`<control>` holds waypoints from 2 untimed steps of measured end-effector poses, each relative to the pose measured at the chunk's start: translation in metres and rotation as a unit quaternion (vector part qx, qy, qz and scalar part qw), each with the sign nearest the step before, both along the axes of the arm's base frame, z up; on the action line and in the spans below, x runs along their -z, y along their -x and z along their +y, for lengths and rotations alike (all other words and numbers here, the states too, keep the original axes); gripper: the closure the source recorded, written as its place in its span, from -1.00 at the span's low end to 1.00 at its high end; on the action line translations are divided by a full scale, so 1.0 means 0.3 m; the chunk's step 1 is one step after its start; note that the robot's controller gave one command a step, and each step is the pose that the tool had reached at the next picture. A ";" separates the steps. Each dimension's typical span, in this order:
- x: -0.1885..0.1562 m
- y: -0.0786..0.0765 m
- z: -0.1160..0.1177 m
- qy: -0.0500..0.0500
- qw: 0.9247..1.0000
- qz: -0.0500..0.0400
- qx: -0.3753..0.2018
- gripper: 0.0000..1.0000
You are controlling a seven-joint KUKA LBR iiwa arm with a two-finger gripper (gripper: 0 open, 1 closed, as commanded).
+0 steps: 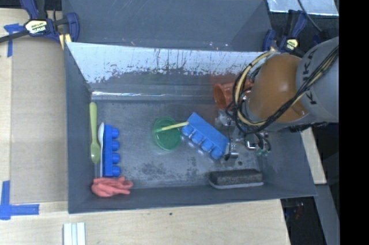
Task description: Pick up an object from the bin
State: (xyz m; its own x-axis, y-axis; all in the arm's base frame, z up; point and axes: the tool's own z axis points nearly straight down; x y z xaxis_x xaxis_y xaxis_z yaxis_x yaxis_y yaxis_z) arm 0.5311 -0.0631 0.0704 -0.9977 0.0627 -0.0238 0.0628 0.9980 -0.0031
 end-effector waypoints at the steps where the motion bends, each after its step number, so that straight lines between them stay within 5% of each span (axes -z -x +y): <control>1: -0.003 0.002 0.101 0.002 1.000 -0.005 -0.023 1.00; 2: -0.003 0.002 0.101 0.002 1.000 -0.005 -0.023 1.00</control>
Offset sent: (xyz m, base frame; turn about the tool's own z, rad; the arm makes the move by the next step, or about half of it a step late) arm 0.0000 0.0000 0.0000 0.0000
